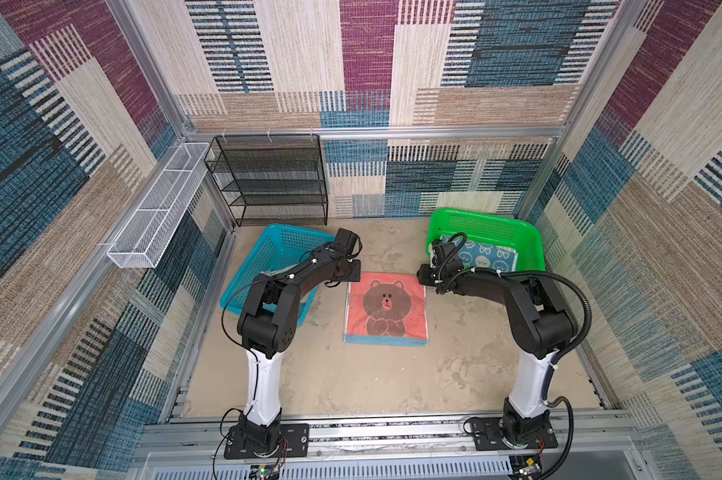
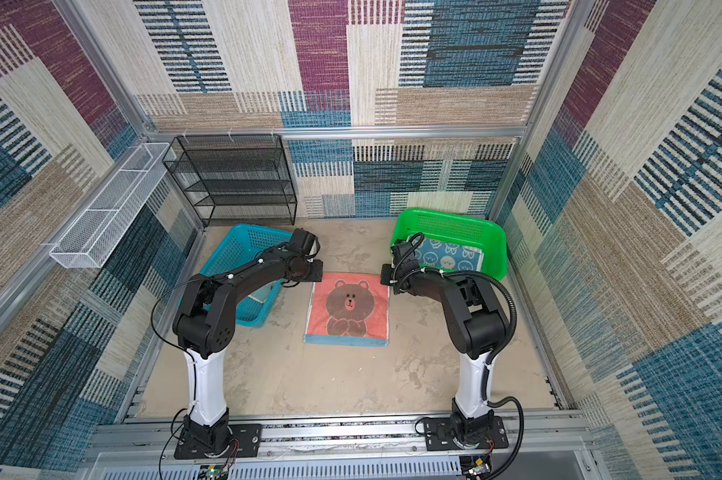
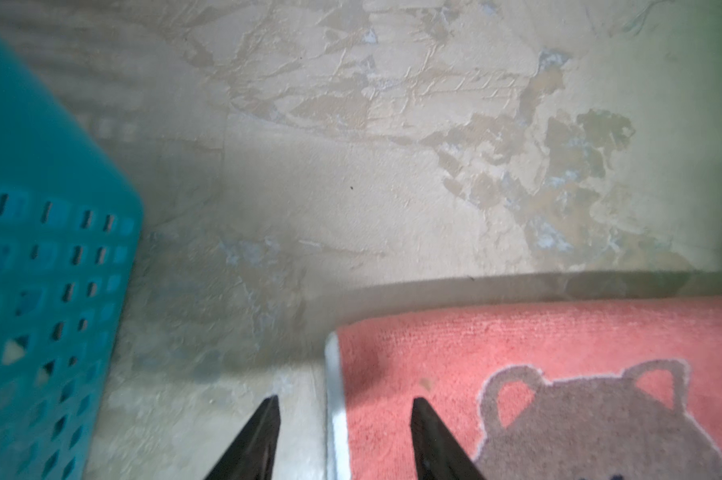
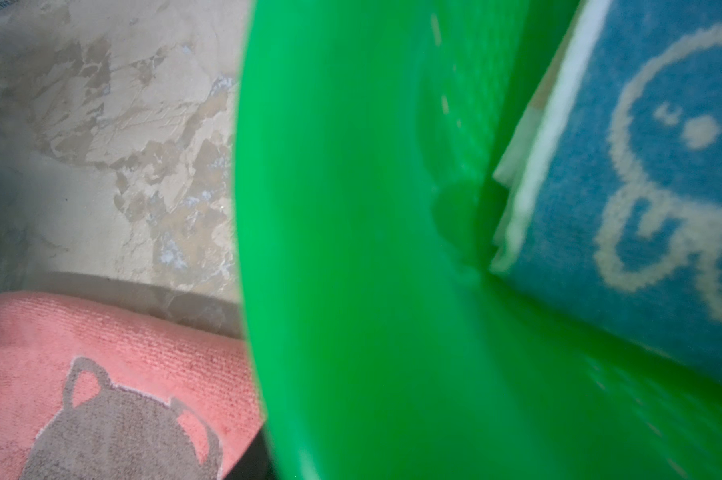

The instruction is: Fold and stack the towels

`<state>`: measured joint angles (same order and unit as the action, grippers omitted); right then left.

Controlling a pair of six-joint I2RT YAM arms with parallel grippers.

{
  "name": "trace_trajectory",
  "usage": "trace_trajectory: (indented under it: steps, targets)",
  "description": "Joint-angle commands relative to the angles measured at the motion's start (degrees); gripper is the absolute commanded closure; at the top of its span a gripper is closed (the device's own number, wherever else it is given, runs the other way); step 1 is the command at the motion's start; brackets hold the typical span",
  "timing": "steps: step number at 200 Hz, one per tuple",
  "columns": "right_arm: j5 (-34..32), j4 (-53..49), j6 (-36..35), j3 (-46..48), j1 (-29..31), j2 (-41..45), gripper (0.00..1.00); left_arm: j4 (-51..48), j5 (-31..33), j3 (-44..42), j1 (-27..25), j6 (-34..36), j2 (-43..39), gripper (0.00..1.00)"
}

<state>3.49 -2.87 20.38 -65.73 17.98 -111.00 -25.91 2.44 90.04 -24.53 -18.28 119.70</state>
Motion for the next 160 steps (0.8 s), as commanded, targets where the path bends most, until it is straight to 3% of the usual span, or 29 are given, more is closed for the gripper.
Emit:
trace_trajectory:
  steps: [1,46,101,121,134,160]
  targets:
    - [0.8,1.03,-0.25,-0.44,-0.03,-0.27,0.61,-1.29,-1.62,2.25,0.03,-0.53,1.83,0.46]
    - [0.75,0.85,-0.7,-0.62,0.03,-0.7,0.64,-2.56,-2.21,5.46,0.12,-0.53,5.58,0.53]
    - [1.29,0.75,-1.0,-0.62,0.01,-1.07,0.72,-3.45,-3.36,7.14,0.11,-0.53,7.76,0.8]
    - [1.9,0.83,-1.26,-0.54,0.02,-0.8,0.83,-3.26,-3.73,7.16,0.1,-0.34,7.77,0.88]
    - [2.37,0.96,-1.35,-0.4,0.01,-0.58,0.89,-3.28,-4.06,7.23,0.11,-0.12,7.65,1.0]
    - [2.53,1.47,-1.4,0.06,0.03,0.36,0.99,-3.23,-4.5,6.7,0.1,0.08,6.77,1.0]
